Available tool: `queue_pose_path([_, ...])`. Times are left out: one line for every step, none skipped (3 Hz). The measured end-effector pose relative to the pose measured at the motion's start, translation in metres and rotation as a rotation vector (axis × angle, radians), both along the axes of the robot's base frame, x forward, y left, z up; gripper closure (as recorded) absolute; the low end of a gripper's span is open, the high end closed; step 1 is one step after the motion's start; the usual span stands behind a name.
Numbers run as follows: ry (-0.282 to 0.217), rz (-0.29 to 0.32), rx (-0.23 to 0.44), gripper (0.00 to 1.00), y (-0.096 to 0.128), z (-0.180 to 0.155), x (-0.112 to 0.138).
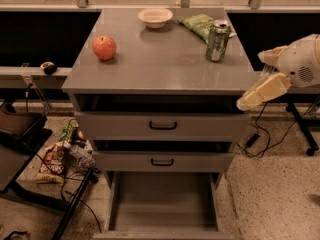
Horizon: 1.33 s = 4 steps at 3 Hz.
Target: Place green can into bottom drawer
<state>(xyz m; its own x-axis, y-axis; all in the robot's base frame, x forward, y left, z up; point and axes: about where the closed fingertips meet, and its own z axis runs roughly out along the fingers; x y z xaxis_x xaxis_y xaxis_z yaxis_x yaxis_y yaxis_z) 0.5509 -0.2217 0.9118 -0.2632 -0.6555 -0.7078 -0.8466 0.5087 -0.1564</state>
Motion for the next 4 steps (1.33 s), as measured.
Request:
queue_pose_path([-0.064,-0.060,0.160,0.00,-0.002,-0.012,0.035])
queue_pose_path([-0.111,-0.101,0.255,0.00,-0.004,-0.017,0.056])
queue_pose_path([-0.115,-0.106,0.263,0.00,-0.003,-0.017,0.058])
queue_pose_path([-0.101,-0.114,0.273,0.00,0.005,-0.021,0.068])
